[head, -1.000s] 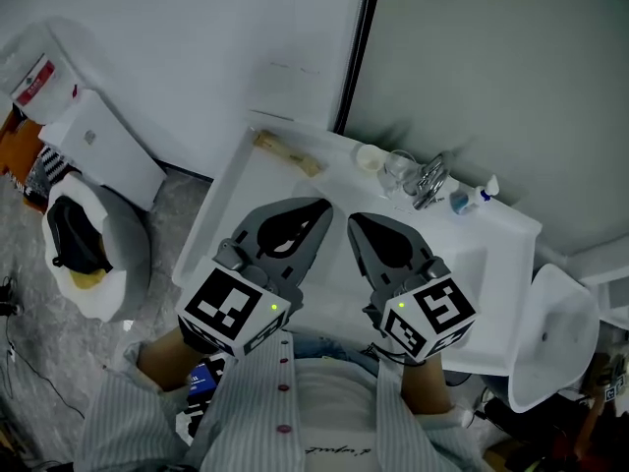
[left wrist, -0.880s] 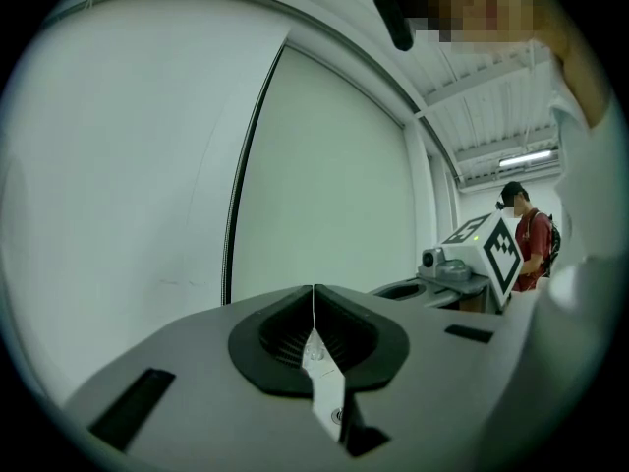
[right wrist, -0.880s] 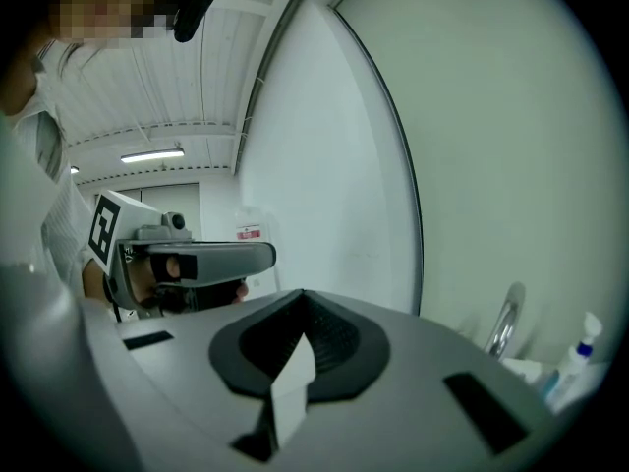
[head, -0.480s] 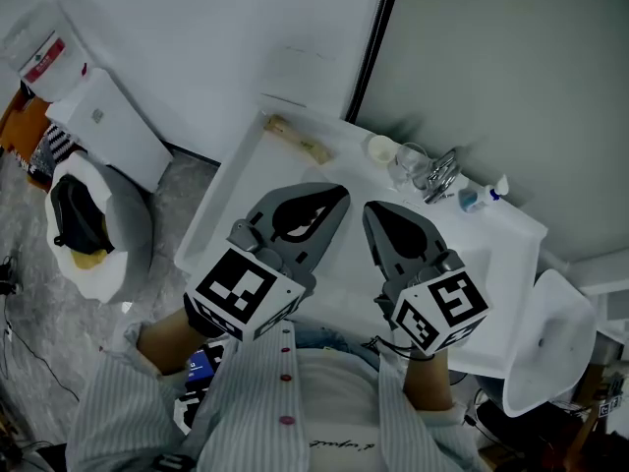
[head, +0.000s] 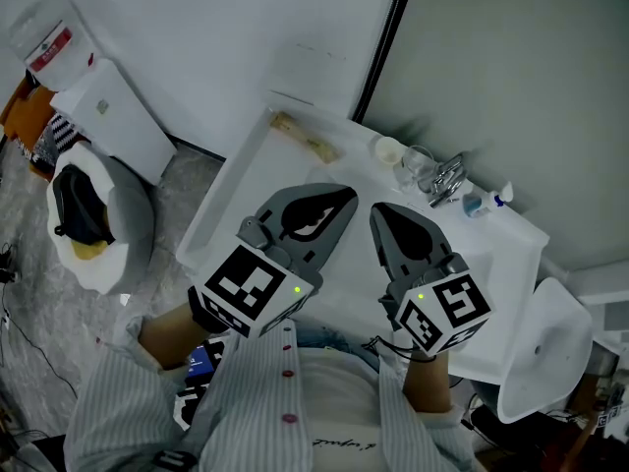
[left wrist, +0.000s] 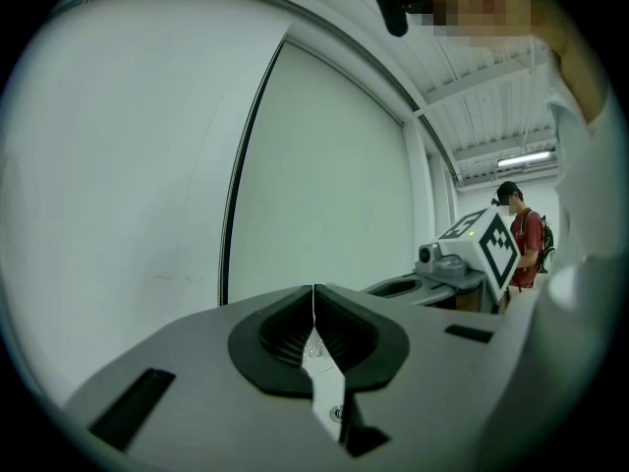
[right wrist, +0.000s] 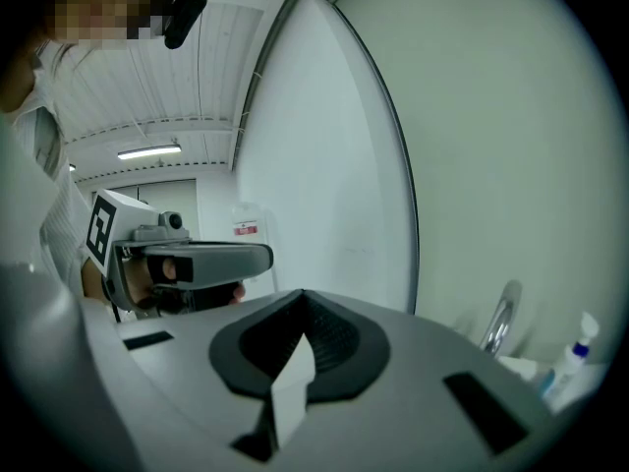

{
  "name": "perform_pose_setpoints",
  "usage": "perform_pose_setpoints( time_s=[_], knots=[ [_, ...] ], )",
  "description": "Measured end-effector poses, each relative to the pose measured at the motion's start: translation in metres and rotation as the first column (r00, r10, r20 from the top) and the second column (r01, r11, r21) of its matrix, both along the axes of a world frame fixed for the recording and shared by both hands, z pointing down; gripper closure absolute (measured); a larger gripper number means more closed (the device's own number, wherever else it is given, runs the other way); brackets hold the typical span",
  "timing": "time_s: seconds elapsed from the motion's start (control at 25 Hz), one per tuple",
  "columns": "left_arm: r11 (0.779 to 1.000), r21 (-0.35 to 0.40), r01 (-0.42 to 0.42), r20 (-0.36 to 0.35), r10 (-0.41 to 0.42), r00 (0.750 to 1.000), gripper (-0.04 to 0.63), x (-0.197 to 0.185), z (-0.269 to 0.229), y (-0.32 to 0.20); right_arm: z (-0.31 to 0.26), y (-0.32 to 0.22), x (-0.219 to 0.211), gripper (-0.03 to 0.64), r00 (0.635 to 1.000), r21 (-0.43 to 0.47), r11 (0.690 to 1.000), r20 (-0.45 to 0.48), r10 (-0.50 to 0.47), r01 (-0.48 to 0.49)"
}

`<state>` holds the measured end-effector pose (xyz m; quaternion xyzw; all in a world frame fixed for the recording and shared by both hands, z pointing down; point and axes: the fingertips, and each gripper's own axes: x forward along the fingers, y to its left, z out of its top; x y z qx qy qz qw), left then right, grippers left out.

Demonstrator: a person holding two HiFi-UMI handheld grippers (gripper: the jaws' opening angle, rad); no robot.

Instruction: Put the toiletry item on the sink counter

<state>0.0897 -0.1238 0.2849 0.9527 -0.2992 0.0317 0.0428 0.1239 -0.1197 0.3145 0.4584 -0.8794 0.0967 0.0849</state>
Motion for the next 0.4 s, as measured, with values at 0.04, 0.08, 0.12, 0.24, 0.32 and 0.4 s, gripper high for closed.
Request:
perform_pose_setpoints(
  time_s=[0.04,0.08,0.12,0.24,0.32,0.4],
  knots=[
    [1.000,0.000,0.000,0.003,0.000,1.000,0.578,0.0002,0.0007,0.0000,0.0007,-0.0004,0.0001,0.607,1.000,-0.002,1.000,0.000,0.000,0.000],
    [1.000,-0.001,0.000,0.005,0.000,1.000,0.578,0.0004,0.0015,-0.0001,0.0015,-0.0007,0.0004,0.607,1.000,-0.004,1.000,-0.002,-0.001,0.001],
    [1.000,-0.001,0.000,0.006,0.000,1.000,0.578,0.0006,0.0019,-0.0001,0.0021,-0.0010,0.0008,0.607,1.000,-0.006,1.000,-0.003,-0.001,0.001],
    [1.000,0.001,0.001,0.010,-0.001,1.000,0.578,0.0010,0.0029,0.0001,0.0042,-0.0013,0.0016,0.607,1.000,-0.009,1.000,-0.004,-0.003,0.003],
    [1.000,0.002,0.000,0.013,0.000,1.000,0.578,0.0012,0.0041,0.0003,0.0053,-0.0013,0.0020,0.607,1.000,-0.009,1.000,-0.004,-0.003,0.003],
    [1.000,0.005,-0.001,0.015,0.000,1.000,0.578,0.0014,0.0050,0.0007,0.0061,-0.0013,0.0024,0.607,1.000,-0.009,1.000,-0.004,-0.003,0.003]
  ],
)
